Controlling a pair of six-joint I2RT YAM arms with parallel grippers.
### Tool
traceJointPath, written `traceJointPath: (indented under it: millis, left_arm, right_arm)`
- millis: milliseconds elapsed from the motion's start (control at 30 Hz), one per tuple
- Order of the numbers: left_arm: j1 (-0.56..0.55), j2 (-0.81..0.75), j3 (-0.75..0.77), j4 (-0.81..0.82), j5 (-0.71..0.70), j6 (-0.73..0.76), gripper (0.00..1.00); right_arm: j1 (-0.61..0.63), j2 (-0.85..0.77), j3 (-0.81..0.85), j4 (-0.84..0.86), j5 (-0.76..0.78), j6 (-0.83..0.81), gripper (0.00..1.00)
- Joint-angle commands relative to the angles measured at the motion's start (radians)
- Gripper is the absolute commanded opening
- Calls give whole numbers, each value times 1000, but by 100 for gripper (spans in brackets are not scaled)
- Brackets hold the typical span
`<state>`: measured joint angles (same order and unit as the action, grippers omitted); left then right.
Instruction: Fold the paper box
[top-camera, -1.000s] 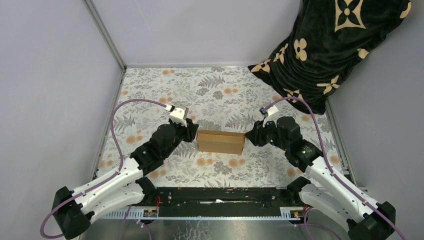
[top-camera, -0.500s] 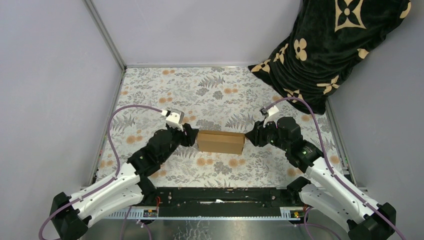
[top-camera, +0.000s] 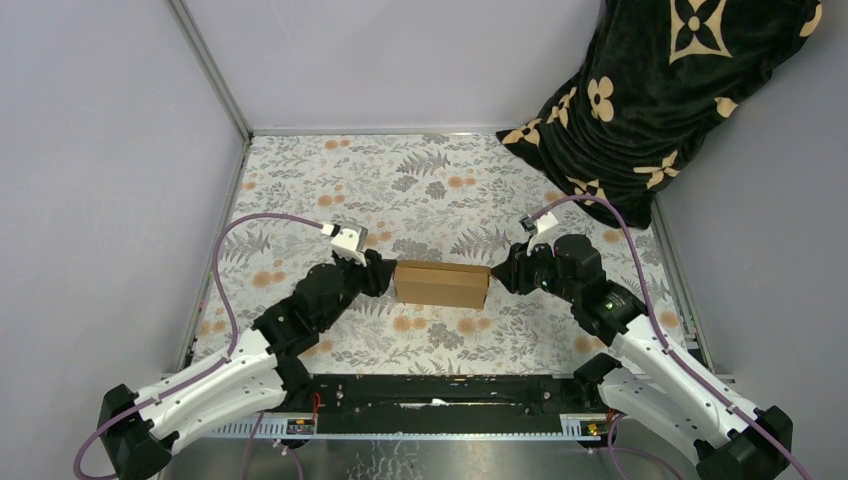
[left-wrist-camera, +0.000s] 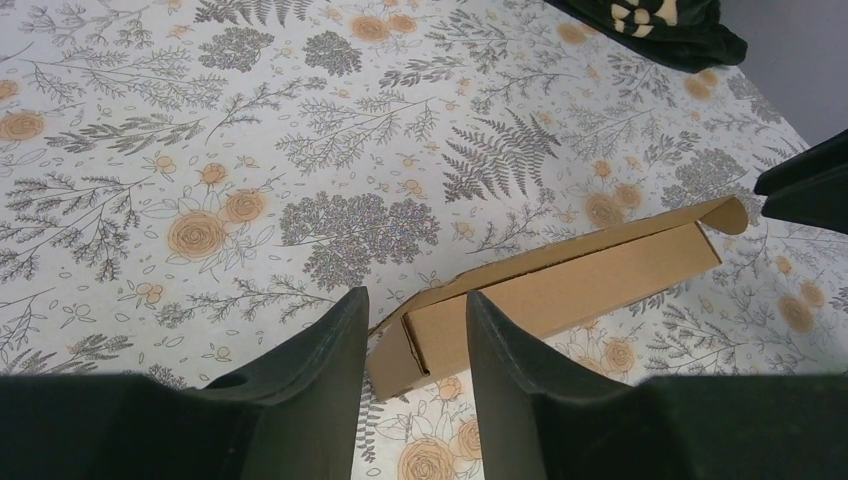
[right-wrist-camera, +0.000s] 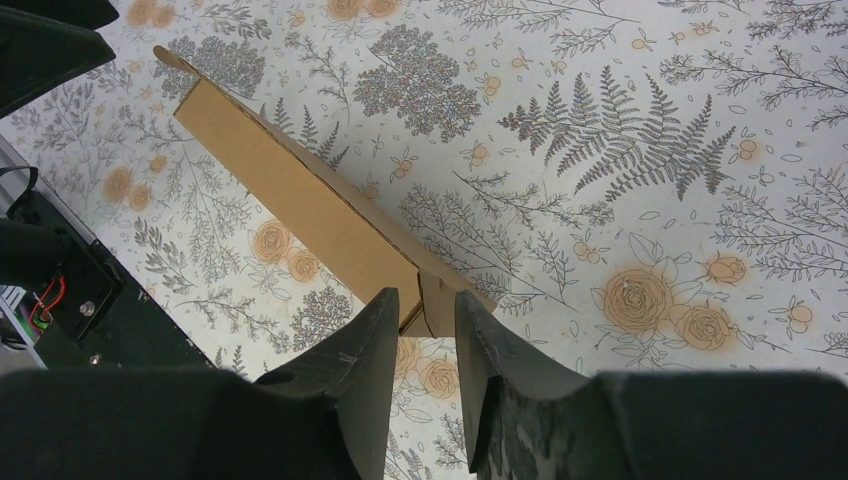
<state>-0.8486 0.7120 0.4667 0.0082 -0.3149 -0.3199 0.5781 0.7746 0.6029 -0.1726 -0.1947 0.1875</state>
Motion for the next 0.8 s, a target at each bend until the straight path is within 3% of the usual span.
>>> traceJointPath:
  millis: [0, 233, 767]
  left_arm:
    - [-18, -26, -13, 27, -40, -7, 46]
    - [-45, -31, -18, 16, -56, -5, 56]
    - [-51, -31, -20, 9, -83, -10, 53]
  right_arm:
    - [11, 1, 18, 30, -15, 1, 34]
    - [11, 15, 14, 41, -53, 0, 34]
    - [15, 33, 6, 48, -50, 0, 30]
